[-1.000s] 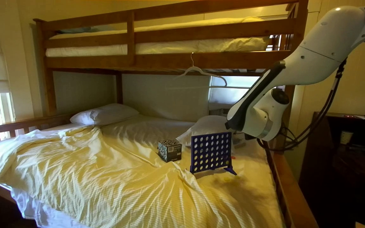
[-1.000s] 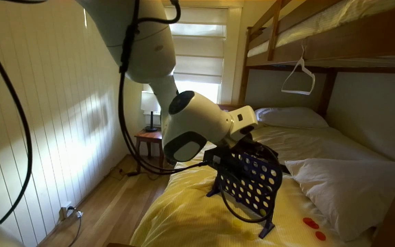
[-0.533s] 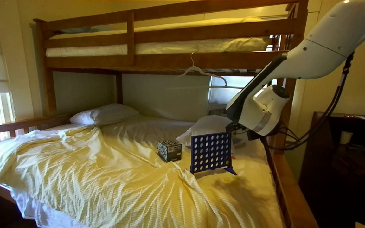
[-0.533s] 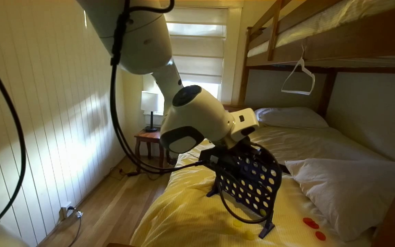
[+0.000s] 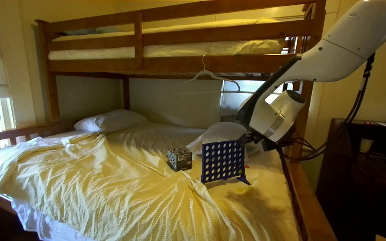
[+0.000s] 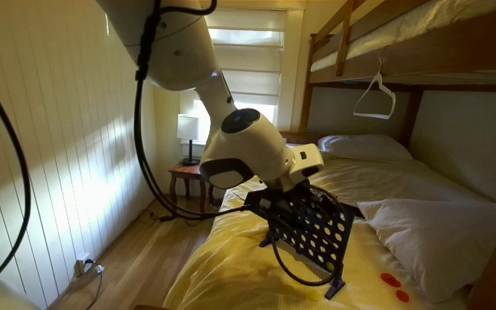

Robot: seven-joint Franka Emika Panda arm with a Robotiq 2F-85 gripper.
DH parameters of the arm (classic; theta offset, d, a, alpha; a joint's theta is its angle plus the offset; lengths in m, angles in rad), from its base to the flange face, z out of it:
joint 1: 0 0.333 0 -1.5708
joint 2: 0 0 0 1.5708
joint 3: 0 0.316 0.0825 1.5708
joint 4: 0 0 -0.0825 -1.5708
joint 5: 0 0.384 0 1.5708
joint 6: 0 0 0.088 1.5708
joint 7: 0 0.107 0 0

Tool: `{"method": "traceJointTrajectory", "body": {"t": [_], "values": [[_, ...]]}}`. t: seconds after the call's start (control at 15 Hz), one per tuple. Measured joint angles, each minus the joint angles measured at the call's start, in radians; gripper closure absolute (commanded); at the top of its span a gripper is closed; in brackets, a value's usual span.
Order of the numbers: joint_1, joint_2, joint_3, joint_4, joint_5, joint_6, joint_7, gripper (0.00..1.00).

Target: Put the yellow chip into the connect four game

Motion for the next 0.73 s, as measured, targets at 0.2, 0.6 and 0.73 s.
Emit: {"method": "traceJointTrajectory", "body": {"t": [0.2,0.6,0.73], "values": [[0.007,0.000,-0.001,0.000,0.035,-0.014,-0.032,0.00],[0.016,0.001,-0.001,0.001,0.063,-0.022,-0.056,0.00],[0.016,0.001,-0.001,0.001,0.063,-0.022,-0.057,0.00]]}}
